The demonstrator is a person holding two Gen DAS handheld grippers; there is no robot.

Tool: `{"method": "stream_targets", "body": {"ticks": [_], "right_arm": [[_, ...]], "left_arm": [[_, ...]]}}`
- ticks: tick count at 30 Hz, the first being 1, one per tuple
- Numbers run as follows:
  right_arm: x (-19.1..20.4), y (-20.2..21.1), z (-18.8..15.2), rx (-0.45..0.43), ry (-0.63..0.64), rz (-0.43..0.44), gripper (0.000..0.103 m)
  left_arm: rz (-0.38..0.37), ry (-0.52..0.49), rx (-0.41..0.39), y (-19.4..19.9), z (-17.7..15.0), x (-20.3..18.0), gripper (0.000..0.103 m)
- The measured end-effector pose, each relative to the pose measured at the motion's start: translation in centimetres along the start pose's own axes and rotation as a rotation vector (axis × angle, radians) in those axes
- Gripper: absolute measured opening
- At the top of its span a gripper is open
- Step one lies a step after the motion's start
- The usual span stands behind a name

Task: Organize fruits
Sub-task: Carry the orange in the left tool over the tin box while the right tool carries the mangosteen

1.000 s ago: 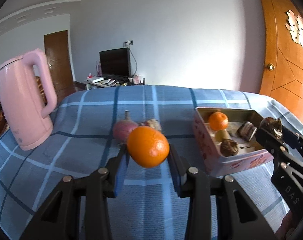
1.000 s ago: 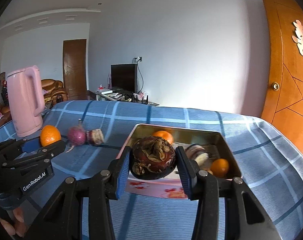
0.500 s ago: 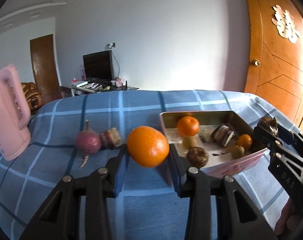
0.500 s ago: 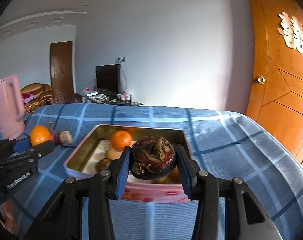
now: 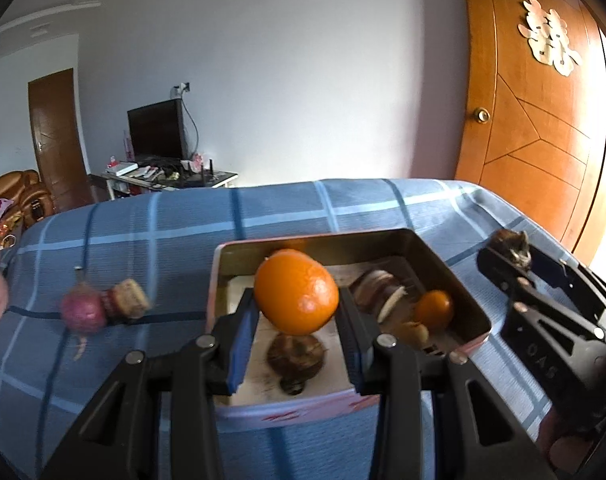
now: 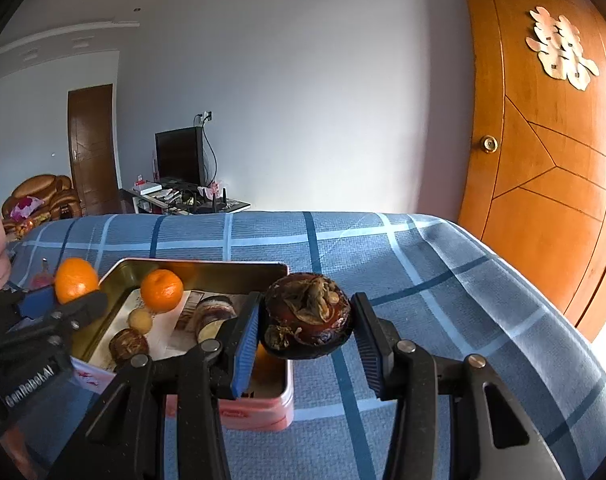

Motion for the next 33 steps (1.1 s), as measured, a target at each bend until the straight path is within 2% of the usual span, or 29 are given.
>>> {"method": "stream_targets", "body": {"ticks": [7,14,22,25,33], "right_arm": [[0.1,-2.9,1.0,0.020,0.019,0.013,0.047],[1.0,-6.7,1.3,0.102,0.010,0.080,0.047],[1.6,-8.9,1.0,0.184,0.014,0.119,0.047],[1.9,-9.3,0.9,0.199,0.029,0.126,0.047],[2.4,-9.9,0.5,0.228,0.056,0.140,0.047]], "left_arm": [[0.001,-0.016,0.028,-1.9,0.0,-2.1,0.040],[0.029,-0.007,0.082,-4.0,0.0,-2.6,0.040],[0.040,0.031,0.160,-5.8,-0.5,-1.8,0.040],[0.078,0.005,0.163,-6.0,-0.5,-1.8,0.040],[0.083,-0.048,0.165,-6.3,-0.5,-2.9,0.040]]}}
Point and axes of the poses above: each gripper's, at about its wrist camera, not at the fingertips, and y roughly against the way its jaws point, x to its left, z to its top, the point moved 8 cm from there along -y, roughly the way its jaws point, and after that the axes turned 7 degrees about z, right-handed, at the moved point
